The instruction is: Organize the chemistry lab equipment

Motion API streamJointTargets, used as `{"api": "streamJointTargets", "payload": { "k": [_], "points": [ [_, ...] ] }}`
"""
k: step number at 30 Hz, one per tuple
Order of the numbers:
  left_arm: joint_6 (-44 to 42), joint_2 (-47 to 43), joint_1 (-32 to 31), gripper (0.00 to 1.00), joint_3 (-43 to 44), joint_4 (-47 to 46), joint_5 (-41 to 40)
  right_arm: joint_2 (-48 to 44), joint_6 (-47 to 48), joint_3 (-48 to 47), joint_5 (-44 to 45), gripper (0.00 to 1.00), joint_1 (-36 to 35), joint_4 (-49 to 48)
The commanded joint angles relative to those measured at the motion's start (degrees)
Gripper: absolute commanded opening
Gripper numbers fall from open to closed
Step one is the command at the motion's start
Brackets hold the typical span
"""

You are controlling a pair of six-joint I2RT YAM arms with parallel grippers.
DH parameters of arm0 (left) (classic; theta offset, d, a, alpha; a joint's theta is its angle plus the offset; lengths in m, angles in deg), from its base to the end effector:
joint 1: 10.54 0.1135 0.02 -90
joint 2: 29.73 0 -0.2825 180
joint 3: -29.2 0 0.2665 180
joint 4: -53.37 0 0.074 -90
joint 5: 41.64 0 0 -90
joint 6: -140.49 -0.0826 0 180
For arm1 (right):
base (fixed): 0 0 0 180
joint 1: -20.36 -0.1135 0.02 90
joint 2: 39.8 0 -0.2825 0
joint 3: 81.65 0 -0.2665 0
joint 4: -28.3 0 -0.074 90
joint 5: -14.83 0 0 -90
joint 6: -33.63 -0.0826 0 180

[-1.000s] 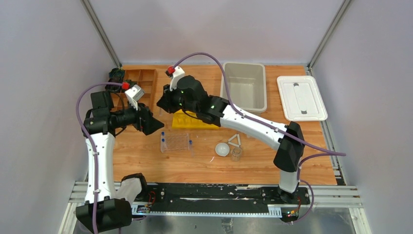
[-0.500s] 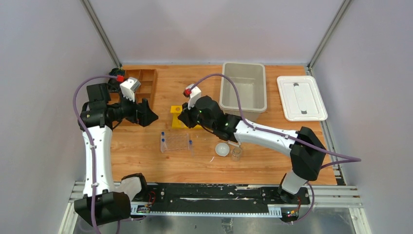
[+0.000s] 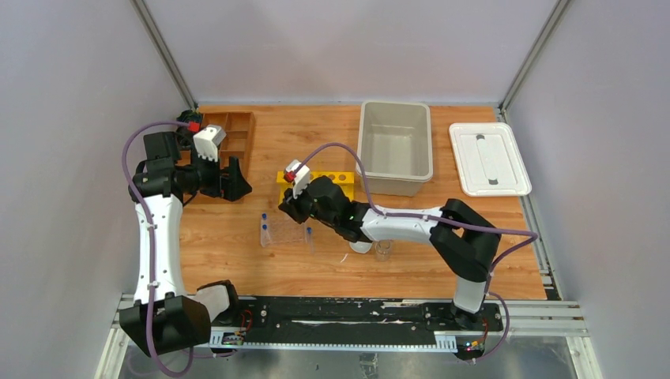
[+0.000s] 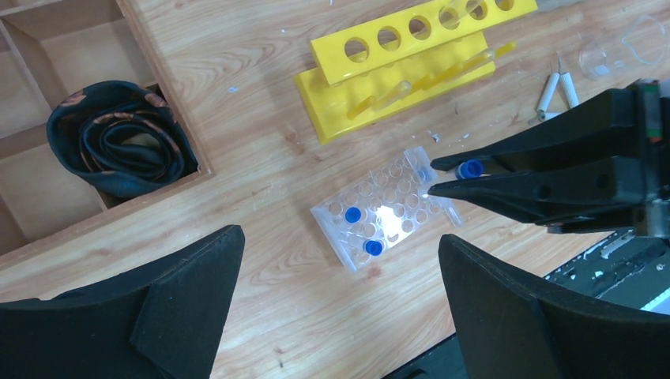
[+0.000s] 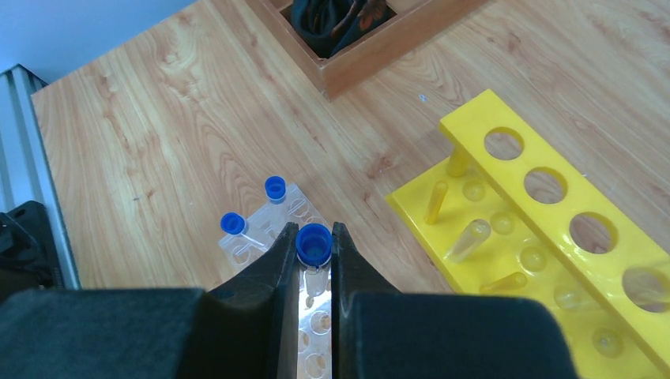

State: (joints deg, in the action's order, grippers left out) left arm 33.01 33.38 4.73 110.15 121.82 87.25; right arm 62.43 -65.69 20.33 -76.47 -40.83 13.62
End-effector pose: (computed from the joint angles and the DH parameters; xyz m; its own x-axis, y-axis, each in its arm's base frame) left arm 0.2391 0.0115 0.3402 -0.6573 0.0629 -0.7510 0.3950 0.8774 -0.2722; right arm 0.2284 0.4191 0.2544 -0.2223 -0.0683 -0.9726 -0.8622 0.4796 0.1634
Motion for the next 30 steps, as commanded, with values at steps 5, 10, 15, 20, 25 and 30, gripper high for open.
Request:
{"api": "streamJointTargets", "payload": {
  "k": [5, 10, 15, 20, 25, 30],
  "points": [
    [0.4, 0.9, 0.2, 1.0, 1.1, -0.1, -0.5, 4.8, 3.7, 0.0, -0.4, 0.0, -2.3, -5.8],
    [0.1, 0.8, 0.3, 1.0, 1.1, -0.1, -0.5, 6.4, 3.8, 0.4, 0.0, 0.0, -2.4, -6.5],
    [-0.1, 0.5, 0.3, 1.0, 0.9, -0.1, -0.6, 7.8, 3.7, 0.8, 0.6, 0.0, -2.4, -7.8],
    [-0.5, 0.2, 0.3, 1.0, 0.8, -0.1, -1.0, 9.1, 3.4, 1.0, 1.1, 0.0, -2.4, -8.3],
    [-0.6, 0.2, 0.2, 1.0, 1.0, -0.1, -1.2, 9.0, 3.3, 2.0, 2.9, 0.0, -2.4, -8.6],
    [-0.5, 0.3, 0.3, 1.0, 1.1, -0.1, -1.0, 9.1, 3.6, 2.6, 3.6, 0.0, -2.4, -9.1]
  ]
}}
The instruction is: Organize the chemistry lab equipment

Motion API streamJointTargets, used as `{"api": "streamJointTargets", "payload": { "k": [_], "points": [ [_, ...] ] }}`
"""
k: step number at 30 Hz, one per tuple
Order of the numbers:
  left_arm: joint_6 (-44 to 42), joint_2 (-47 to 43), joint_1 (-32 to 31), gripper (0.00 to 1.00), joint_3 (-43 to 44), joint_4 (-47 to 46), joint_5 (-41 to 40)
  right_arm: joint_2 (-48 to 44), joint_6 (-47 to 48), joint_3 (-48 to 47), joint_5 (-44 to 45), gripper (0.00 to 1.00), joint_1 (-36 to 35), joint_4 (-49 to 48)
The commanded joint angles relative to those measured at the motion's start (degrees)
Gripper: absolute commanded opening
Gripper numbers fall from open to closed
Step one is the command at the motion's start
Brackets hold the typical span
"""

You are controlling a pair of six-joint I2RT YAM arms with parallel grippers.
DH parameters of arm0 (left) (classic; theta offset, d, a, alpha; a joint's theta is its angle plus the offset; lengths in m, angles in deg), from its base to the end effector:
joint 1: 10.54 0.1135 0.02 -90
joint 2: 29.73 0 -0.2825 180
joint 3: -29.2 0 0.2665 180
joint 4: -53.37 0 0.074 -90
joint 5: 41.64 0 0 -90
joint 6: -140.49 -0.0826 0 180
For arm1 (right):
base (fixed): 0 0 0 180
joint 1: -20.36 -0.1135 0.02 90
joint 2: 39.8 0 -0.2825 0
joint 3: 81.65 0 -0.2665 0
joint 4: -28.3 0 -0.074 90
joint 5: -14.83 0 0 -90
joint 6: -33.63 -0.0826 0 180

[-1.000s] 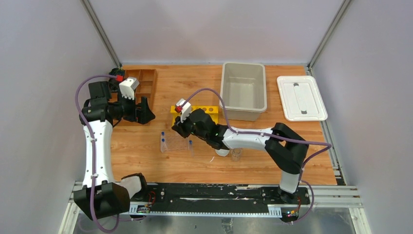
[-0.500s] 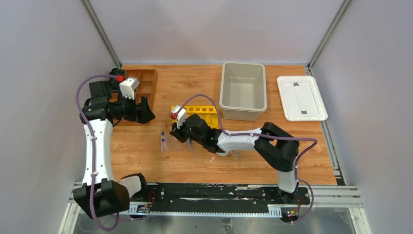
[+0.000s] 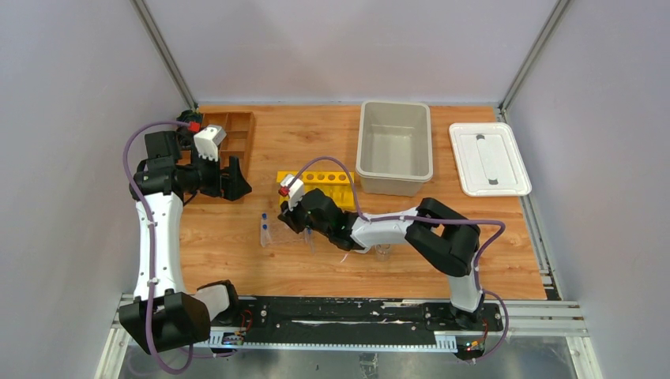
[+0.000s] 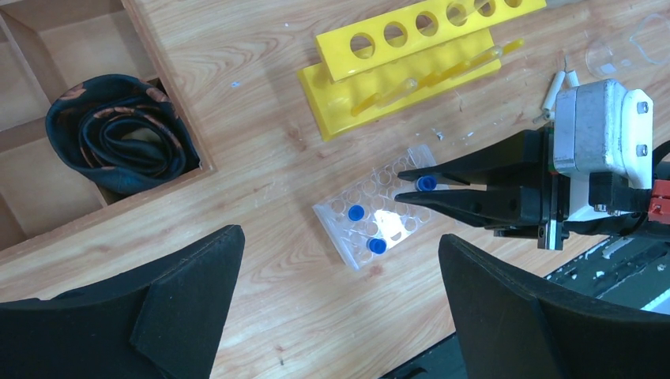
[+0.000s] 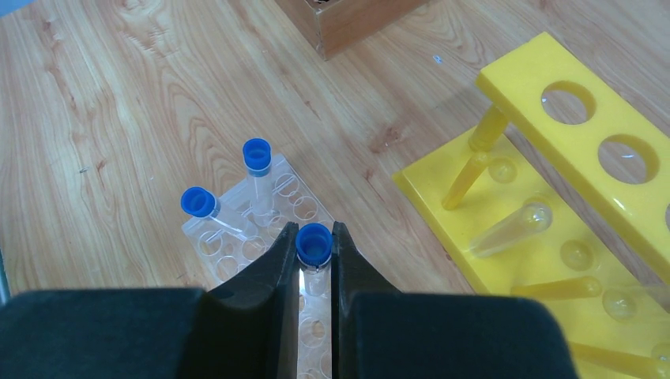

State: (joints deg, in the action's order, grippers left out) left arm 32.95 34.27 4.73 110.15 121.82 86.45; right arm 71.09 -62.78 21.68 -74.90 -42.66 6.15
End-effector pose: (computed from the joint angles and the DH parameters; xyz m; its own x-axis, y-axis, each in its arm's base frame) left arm 0.2426 0.0134 0.3363 -0.6707 0.0628 -0.7391 0.3831 0.8825 -0.2727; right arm 0.2246 0.4403 0.1948 -0.1935 -0.1341 -0.9719 -0.8729 0.4757 0.1082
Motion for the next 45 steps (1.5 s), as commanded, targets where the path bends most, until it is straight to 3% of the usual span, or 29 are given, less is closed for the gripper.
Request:
{"api": "streamJointTargets", "payload": {
  "k": [1, 18, 28, 31, 38, 45],
  "points": [
    [-0.5, -0.6, 0.3, 1.0, 1.1, -0.1, -0.2, 0.6, 0.8, 1.3, 2.0, 0.0, -0.6, -1.8],
    [-1.0, -0.9, 0.3, 1.0, 1.1, -0.1, -0.4, 3.0, 0.2, 1.9, 2.7, 0.0, -0.5, -6.2],
    [-0.8, -1.1, 0.3, 1.0, 1.5, -0.1, -0.4, -3.7, -2.6, 3.4, 4.7, 0.47, -0.5, -3.4],
    [-0.5, -1.3, 0.3, 1.0, 1.7, -0.1, -0.1, -8.6, -5.0, 3.5, 7.3, 0.5, -0.5, 1.5],
    [0.1, -2.1, 0.2, 1.0, 2.4, -0.1, 0.0, -16.9, -13.1, 4.5, 14.1, 0.41, -0.3, 21.8],
    [0.6, -2.6, 0.3, 1.0, 2.6, -0.1, 0.3, -16.9, -18.0, 6.1, 12.6, 0.43, -0.3, 32.8]
  ]
}}
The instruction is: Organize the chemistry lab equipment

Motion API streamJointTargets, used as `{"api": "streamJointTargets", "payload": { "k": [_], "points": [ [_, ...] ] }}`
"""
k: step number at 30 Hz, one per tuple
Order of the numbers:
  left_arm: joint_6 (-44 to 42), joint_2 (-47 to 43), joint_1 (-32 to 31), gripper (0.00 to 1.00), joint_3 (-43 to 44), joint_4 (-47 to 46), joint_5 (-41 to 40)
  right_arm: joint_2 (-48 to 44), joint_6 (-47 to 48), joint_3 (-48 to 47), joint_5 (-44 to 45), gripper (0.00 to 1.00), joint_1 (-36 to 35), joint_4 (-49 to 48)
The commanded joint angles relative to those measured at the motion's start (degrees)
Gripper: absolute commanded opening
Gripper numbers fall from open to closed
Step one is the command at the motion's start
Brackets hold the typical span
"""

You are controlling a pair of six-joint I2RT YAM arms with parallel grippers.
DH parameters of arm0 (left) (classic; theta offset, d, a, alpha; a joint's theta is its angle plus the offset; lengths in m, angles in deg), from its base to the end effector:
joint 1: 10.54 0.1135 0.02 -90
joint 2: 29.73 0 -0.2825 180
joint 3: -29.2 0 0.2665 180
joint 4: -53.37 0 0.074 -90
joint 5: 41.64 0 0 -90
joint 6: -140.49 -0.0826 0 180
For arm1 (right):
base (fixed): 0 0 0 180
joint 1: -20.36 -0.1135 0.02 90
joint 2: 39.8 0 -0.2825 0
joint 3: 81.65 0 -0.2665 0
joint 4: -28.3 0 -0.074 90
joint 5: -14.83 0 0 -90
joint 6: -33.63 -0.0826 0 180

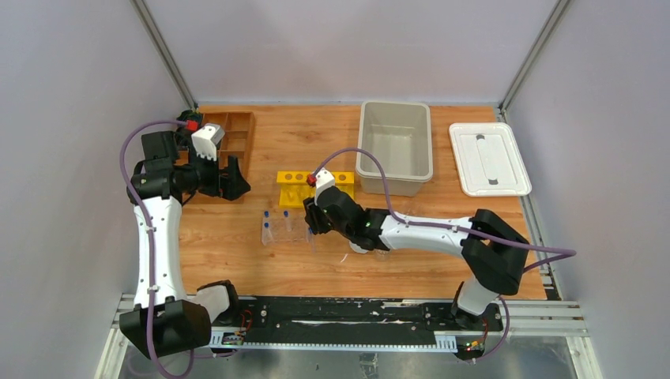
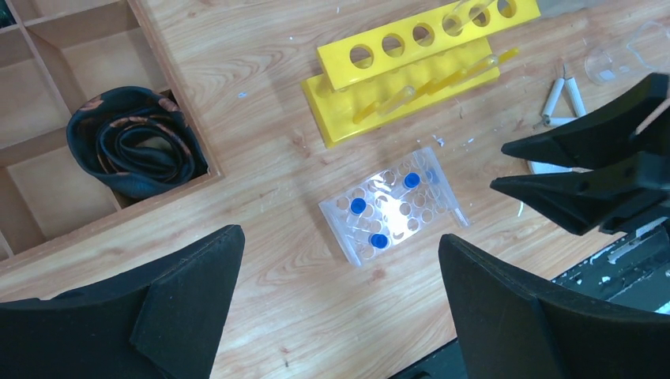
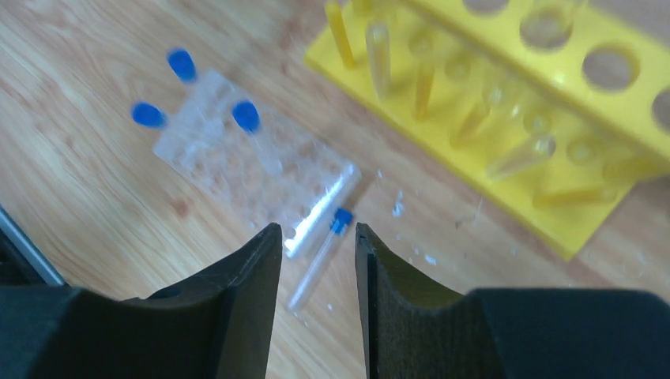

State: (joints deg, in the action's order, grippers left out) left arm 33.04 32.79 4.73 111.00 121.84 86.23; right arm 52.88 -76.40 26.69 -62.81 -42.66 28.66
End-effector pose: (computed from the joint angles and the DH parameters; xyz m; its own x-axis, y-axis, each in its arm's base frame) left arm 0.2373 0.0122 0.3468 -0.6428 0.0699 -0.7628 0.3898 0.8871 -0.2473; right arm 0.2090 0.3716 0.2437 -0.4226 -0.0926 -0.9016 -0.6762 0.6945 0.2456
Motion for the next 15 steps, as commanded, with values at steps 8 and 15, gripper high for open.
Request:
{"api": "streamJointTargets", "payload": {
  "k": [8, 15],
  "points": [
    [0.8, -2.1, 0.2, 1.0, 1.3, -0.1, 0.1, 8.5, -5.5, -4.0, -4.1, 0.43, -0.4, 16.2],
    [0.9, -2.2, 0.3, 1.0, 1.4, -0.1, 0.0, 12.1, -5.0, -6.7, -4.4, 0.43, -0.4, 16.3]
  ]
}}
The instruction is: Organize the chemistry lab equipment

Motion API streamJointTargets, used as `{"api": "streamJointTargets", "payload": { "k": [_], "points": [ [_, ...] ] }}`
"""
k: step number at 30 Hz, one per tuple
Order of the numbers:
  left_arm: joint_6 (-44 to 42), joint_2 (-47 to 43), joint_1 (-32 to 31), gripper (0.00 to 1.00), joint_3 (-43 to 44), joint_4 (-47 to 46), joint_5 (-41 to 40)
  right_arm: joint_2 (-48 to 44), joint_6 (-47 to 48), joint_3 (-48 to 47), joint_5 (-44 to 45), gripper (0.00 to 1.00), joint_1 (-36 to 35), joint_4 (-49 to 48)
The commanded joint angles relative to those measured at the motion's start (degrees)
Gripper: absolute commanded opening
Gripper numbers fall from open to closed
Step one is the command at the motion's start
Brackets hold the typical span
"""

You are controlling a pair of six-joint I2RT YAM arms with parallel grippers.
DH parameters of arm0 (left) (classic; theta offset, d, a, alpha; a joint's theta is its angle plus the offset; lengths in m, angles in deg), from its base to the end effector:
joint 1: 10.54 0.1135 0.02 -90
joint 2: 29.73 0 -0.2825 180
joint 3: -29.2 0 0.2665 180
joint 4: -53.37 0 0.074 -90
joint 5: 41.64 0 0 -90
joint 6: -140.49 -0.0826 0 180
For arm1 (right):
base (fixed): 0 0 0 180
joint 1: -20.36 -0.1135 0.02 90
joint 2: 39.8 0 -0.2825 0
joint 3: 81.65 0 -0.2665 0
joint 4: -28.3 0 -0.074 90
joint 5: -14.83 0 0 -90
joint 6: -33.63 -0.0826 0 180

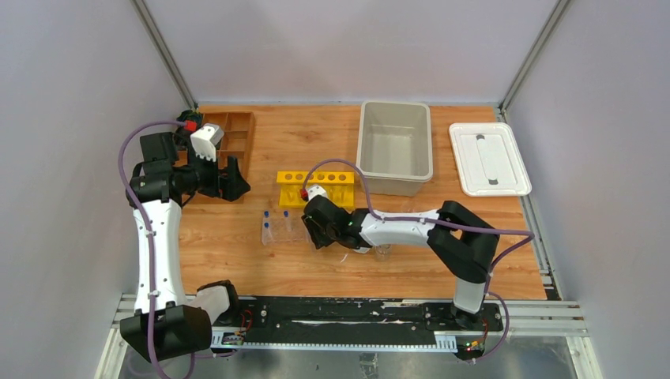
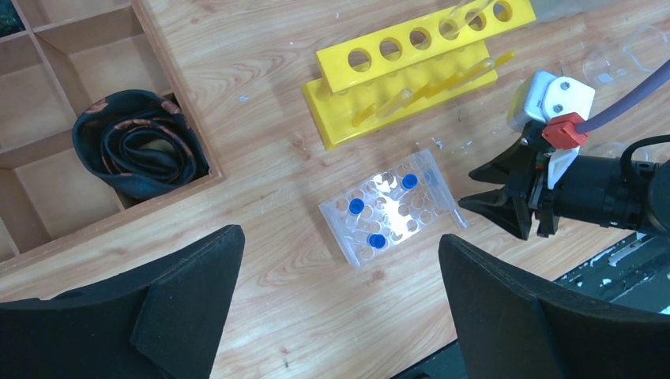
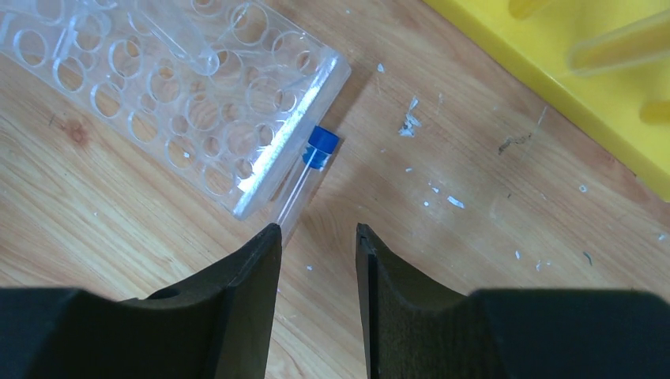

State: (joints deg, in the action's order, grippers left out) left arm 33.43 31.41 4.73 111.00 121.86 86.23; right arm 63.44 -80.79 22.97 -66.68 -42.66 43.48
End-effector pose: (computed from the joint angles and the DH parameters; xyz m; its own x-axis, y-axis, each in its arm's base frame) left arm 0.2318 0.0107 0.3518 -0.6279 0.0686 -0.7753 0.3911 0.8891 -0.2380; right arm 0.2078 0.3813 0.1577 -0.6261 -0.3286 -0.7072 -0.6300 0.7476 0.2104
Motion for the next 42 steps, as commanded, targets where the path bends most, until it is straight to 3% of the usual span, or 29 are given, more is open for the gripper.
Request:
{"api": "streamJointTargets", "payload": {
  "k": [1, 17, 27, 32, 37, 42],
  "points": [
    [0.5, -0.7, 0.3, 1.0, 1.4, -0.1, 0.0, 2.0, -0.6, -3.3, -0.6, 0.43, -0.4, 1.4],
    [0.0, -0.5, 0.3, 1.0, 1.3, -0.1, -0.2, 8.1, -0.5, -8.0, 1.4, 0.39, -0.3, 2.2],
    [-0.2, -1.8, 0.3, 1.0, 0.4, -0.1, 2.0, 3.0, -2.1, -6.5, 2.5, 0.03, 2.3, 3.8],
    [-0.8, -3.1, 0.3, 0.98, -0.8, -0.1, 6.7, -5.8, -3.1, -6.8, 1.8, 0.0, 3.5, 3.6],
    [-1.3, -4.2, 0.3, 0.95, -1.8, -0.2, 13.6, -12.6, -4.0, -8.0, 0.1, 0.0, 3.5, -5.4],
    [-0.9, -5.2, -0.4, 0.91, -2.8, -0.2, 20.3, -13.4, -6.6, -10.7, 0.0, 0.0, 2.8, -17.1]
  ]
}}
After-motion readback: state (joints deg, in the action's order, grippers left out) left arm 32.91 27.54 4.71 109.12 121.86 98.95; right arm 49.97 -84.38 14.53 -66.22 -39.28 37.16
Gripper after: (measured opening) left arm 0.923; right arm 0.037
